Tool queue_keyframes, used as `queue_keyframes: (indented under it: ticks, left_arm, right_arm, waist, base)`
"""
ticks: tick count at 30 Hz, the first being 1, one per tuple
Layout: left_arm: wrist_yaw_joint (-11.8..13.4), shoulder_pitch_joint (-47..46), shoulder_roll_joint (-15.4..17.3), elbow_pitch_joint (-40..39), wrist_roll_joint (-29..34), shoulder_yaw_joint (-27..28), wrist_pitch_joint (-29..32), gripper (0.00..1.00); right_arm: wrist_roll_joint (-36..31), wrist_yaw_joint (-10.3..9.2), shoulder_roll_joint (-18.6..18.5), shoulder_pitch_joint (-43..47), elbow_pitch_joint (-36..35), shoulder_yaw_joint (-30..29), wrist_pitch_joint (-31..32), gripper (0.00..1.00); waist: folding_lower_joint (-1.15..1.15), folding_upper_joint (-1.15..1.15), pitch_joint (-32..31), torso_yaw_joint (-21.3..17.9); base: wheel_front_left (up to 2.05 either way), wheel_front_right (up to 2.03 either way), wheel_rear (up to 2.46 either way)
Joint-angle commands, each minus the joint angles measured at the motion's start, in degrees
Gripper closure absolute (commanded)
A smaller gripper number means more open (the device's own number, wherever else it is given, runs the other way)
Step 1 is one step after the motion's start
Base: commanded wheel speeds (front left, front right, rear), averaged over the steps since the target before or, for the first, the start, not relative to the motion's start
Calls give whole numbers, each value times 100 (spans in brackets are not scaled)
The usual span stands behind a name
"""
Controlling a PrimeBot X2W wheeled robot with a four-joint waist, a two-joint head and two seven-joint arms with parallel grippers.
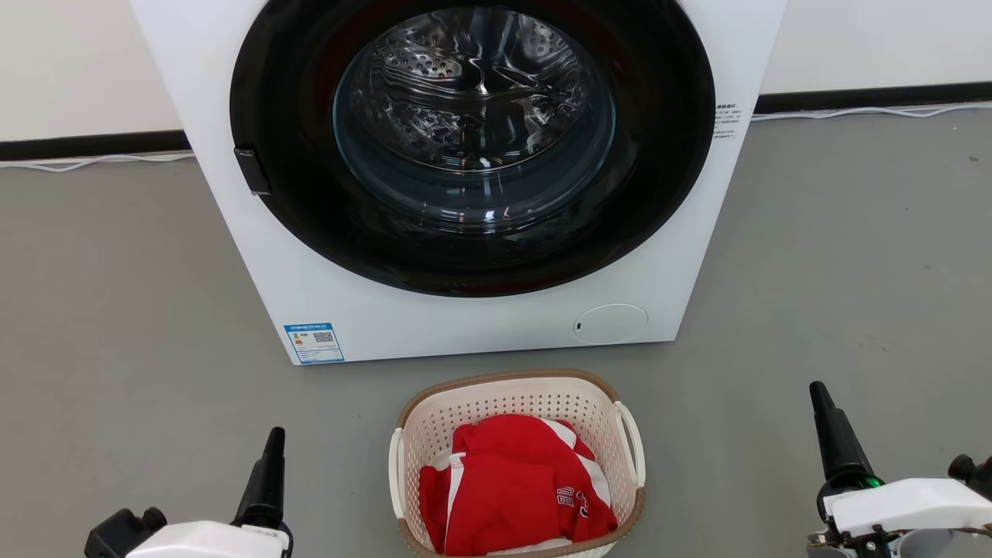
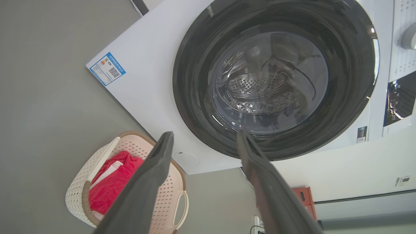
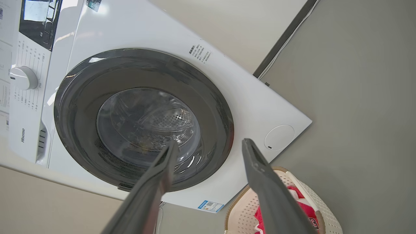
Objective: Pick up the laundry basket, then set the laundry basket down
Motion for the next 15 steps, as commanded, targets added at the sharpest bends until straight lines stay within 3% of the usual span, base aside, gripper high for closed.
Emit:
queue_keyframes:
  ticks: [1,15]
  left_arm:
    - [41,-288,52,-185,225,82,-61,0]
    - [191,-288,66,-227,1720,30,-299,0]
  right_arm:
    - [-237,18,-131,-213,-190,52,-99,0]
    - [-1419,23,-244,-266,-116,156,-333,0]
  waist:
    - [-1,0,1,-1]
    - [-1,0,-14,18]
  base:
    - [0,0,0]
    - [0,0,0]
